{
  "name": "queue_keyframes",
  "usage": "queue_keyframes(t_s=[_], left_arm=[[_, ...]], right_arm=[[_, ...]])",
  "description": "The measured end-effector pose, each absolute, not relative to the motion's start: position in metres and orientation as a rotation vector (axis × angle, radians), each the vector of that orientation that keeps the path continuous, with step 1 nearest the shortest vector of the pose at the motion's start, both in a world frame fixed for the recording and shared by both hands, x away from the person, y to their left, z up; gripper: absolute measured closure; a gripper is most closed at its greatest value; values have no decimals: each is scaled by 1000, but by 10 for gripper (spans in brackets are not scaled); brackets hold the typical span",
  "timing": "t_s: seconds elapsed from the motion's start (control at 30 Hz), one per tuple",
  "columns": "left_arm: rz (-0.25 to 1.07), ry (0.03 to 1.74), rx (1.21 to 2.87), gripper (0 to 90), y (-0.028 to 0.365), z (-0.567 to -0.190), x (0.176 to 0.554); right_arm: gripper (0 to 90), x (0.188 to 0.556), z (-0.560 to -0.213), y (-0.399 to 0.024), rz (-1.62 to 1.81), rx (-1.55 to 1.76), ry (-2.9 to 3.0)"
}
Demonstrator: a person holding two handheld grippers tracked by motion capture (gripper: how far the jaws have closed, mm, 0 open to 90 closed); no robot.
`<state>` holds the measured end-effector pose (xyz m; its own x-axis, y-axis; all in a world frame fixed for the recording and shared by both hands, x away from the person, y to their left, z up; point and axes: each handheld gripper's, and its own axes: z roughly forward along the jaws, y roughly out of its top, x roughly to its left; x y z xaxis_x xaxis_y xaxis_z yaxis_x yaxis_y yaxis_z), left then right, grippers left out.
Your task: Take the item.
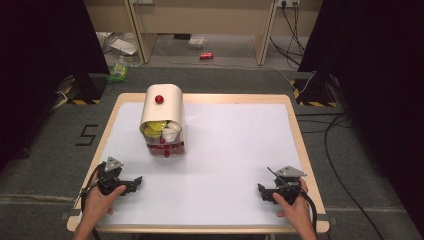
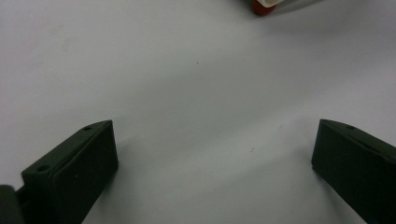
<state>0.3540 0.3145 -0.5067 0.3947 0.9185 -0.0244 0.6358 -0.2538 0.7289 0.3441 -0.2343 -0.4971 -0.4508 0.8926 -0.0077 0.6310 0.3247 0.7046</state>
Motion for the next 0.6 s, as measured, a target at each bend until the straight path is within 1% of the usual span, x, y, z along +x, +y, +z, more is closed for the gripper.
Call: queue_keyframes(t_s=[0.43, 0.53, 0.57, 0.6], left_arm=[[546, 1324, 1990, 0, 314, -506, 354], [556, 1301, 1995, 10, 314, -505, 352], [561, 1271, 2001, 99, 313, -505, 350], [561, 1259, 2003, 99, 313, -504, 349]], right_arm=[[42, 344, -497, -234, 900, 1351, 2201], [41, 344, -497, -234, 901, 1351, 2201], [41, 344, -497, -234, 901, 1352, 2201], [41, 344, -497, -234, 901, 1352, 2201]])
